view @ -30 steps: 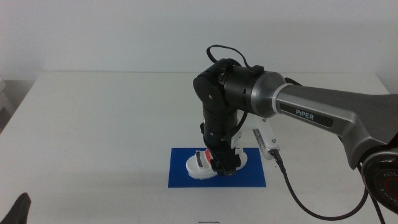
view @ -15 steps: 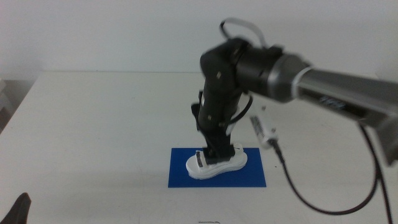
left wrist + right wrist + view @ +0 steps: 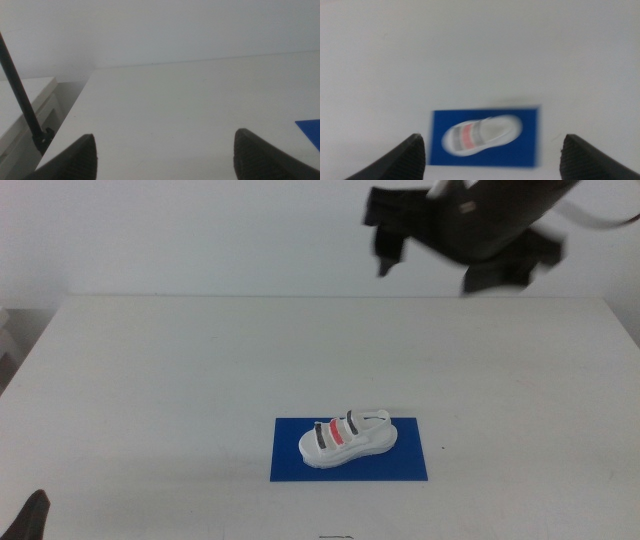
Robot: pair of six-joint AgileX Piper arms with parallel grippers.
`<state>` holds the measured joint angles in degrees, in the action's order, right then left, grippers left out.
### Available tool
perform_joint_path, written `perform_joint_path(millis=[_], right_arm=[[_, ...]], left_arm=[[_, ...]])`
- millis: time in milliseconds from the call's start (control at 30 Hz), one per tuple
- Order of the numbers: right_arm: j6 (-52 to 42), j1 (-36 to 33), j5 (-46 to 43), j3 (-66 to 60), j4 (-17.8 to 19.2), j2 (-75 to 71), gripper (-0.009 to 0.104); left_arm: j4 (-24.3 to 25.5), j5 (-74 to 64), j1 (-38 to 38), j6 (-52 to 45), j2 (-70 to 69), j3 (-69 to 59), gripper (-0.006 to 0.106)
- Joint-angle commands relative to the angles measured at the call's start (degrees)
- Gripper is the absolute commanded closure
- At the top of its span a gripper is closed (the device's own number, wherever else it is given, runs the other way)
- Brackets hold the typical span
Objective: Use one arm to grab the shoe from the table and place it on the mat.
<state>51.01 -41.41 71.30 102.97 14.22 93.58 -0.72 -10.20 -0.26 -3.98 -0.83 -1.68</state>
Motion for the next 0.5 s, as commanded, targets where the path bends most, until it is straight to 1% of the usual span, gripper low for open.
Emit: perform_joint_path(millis=[0,67,133,233,300,400,467], right_arm=[[-16.28,0.33,3.13,1.37,5.22,-5.04,0.025],[-24.39,0.33,2.97,1.37,7.23,-6.34,0.025],[-30.01,0.8,1.8,1.3,6.91,-8.2,0.025],[-33.87,3.66,-0.62,-0.24,5.82,-12.47,0.025],[-33.81,6.88,-3.32,-3.62,5.84,-16.94,0.025],[-34.07,11.28,-12.49,-13.22,6.75,-25.49,0.025],[-35.56,15.5,-20.64,-20.64,5.91,-31.75,0.025]], left_arm=[[-0.49,4.74,-0.03,0.84,-0.88,0.19,0.007],[-0.49,4.74,-0.03,0.84,-0.88,0.19,0.007],[-0.49,4.74,-0.03,0.84,-0.88,0.19,0.007],[-0.49,4.74,-0.03,0.84,-0.88,0.19,0.007],[-0.49,4.74,-0.03,0.84,-0.88,0.19,0.007],[-0.49,4.74,-0.03,0.84,-0.88,0.19,0.007],[-0.49,4.74,-0.03,0.84,-0.88,0.19,0.007]])
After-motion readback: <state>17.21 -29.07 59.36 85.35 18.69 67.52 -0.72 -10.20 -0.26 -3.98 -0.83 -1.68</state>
